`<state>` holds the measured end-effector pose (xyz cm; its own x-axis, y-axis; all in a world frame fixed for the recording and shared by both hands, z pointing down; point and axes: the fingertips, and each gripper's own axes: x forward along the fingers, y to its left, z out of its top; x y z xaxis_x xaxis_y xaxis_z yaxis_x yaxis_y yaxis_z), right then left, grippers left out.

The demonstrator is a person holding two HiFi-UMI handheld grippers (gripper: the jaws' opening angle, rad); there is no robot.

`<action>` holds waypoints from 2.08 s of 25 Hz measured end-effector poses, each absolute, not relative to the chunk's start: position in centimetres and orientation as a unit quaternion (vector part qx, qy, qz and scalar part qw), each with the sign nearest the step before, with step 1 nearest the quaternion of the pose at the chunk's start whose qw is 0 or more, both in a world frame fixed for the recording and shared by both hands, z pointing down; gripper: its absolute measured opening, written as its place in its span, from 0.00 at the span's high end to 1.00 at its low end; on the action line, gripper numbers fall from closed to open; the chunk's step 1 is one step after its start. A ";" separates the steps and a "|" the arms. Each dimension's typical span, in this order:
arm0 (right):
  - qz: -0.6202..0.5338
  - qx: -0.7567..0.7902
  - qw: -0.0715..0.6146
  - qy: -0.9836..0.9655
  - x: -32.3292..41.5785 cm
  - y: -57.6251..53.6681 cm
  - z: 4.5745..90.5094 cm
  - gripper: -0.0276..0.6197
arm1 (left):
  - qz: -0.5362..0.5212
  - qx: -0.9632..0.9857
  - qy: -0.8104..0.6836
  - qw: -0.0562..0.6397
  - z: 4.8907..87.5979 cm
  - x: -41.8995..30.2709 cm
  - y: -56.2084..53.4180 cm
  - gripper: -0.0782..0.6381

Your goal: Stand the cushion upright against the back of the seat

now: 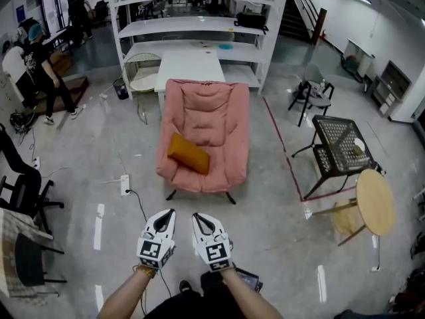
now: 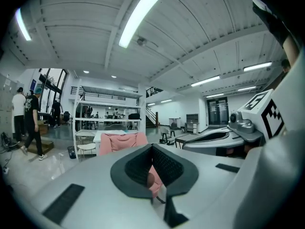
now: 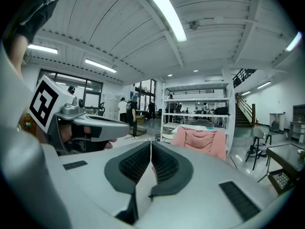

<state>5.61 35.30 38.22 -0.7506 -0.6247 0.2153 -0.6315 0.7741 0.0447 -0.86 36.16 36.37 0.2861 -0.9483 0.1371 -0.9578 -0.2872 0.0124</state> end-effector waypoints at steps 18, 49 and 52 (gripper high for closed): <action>0.036 0.293 0.132 -0.946 6.1 22.9 42.1 0.93 | 0.086 0.782 -0.614 0.063 39.8 -0.6 24.8 0.87; 0.054 0.272 0.178 -0.944 -2.9 -2.8 49.2 0.93 | 0.149 0.765 -0.611 0.139 48.6 -9.3 0.4 0.87; 0.044 0.247 0.191 -0.949 -3.0 -5.6 50.8 0.93 | 0.149 0.753 -0.626 0.142 49.7 -9.8 -1.6 0.87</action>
<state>-3.00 -5.55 50.80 -0.8052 -0.4519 0.3840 -0.4858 0.8740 0.0098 -9.84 -1.57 49.74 0.1731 -0.8991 0.4020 -0.9838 -0.1769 0.0280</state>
